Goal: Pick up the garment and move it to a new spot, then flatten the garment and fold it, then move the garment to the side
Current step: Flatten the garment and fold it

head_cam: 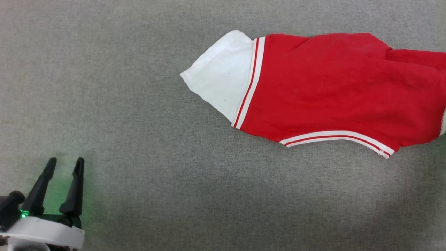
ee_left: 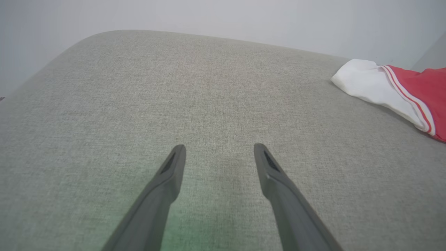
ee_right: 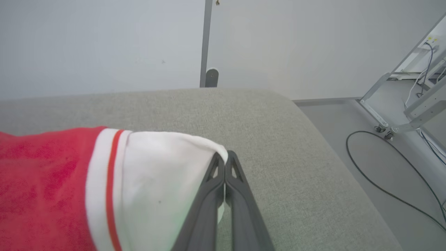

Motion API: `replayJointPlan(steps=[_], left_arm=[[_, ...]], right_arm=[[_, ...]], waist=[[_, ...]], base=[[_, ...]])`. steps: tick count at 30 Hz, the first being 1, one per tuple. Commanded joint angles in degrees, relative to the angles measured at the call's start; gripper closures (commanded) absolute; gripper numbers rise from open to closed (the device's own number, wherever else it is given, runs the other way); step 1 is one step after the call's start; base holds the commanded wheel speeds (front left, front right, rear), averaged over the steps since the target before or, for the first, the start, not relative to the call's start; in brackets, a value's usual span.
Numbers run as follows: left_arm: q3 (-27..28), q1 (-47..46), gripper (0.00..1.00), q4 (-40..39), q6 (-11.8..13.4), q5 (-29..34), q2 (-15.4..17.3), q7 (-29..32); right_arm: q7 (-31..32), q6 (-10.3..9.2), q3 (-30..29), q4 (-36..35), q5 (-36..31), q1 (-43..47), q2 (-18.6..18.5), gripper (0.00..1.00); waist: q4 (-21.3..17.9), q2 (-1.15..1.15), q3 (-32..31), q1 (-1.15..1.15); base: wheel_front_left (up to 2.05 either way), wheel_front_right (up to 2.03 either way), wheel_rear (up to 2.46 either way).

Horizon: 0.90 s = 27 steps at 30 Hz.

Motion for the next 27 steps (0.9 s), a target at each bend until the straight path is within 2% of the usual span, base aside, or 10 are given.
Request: replayJointPlan(steps=[1,7,11,12,13,14,17,21,24,27], left_arm=[[-0.21,-0.59,0.00,0.20,0.13,-0.40,0.06,-0.01],[-1.12,-1.15,0.00,0.66,0.13,-0.53,0.13,-0.01],[-1.65,-2.12,0.00,0.65,0.13,-0.88,0.91,-0.01],[-1.68,-2.26,0.00,0.40,0.13,-0.80,1.32,-0.01],[-1.83,-2.32,0.00,0.18,0.13,-0.79,1.81,-0.01],[-2.04,-2.46,0.00,-0.05,0.13,-0.67,2.35,-0.01],[-2.58,-3.10,0.00,-1.21,0.13,-0.23,4.87,-0.01],[-4.63,-4.39,0.00,-3.87,0.13,0.14,10.02,-0.01],[-8.29,-5.95,0.00,-6.35,0.13,0.29,16.03,-0.01],[-13.96,-8.47,0.00,-8.34,0.13,-1.24,23.62,0.00]], right_arm=[[0.22,-0.04,0.29,1.36,-0.68,0.24,0.20,1.00],[-1.01,-0.04,-2.12,7.80,-3.68,-0.66,0.47,1.00],[-3.97,-0.04,-2.48,11.34,-2.21,-1.92,0.46,0.98],[-4.94,-0.04,-2.37,11.95,-2.00,-1.93,0.47,0.61],[-5.83,-0.04,-2.29,12.41,-1.86,-1.93,0.49,0.13],[-6.56,-0.04,-2.01,12.55,-1.91,-1.74,0.47,0.00],[-8.52,-0.04,-0.72,11.96,-0.32,-0.41,0.50,0.00],[-10.91,-0.04,3.09,8.14,3.37,3.06,0.54,0.00],[-11.99,-0.03,9.51,3.54,7.47,7.87,0.54,0.00],[-12.78,-0.03,17.46,-1.82,10.19,13.02,0.56,0.00]], waist=[[0.01,0.00,0.04,0.00],[0.29,0.00,0.14,0.00],[0.34,0.00,-0.02,0.00],[0.21,0.00,-0.17,0.00],[0.06,0.00,-0.38,0.00],[-0.10,0.00,-0.68,0.00],[-0.95,0.00,-1.82,0.00],[-2.45,0.00,-3.19,0.00],[-3.98,0.00,-3.76,0.00],[-6.10,0.00,-3.98,0.00]], base=[[0.00,0.00,0.00],[0.00,0.00,0.00],[0.00,0.00,0.00],[0.00,0.00,0.00],[0.00,0.00,0.00],[0.00,0.00,0.00],[0.00,0.00,0.00],[0.00,0.00,0.00],[0.00,0.00,0.00],[0.00,0.00,0.00]])
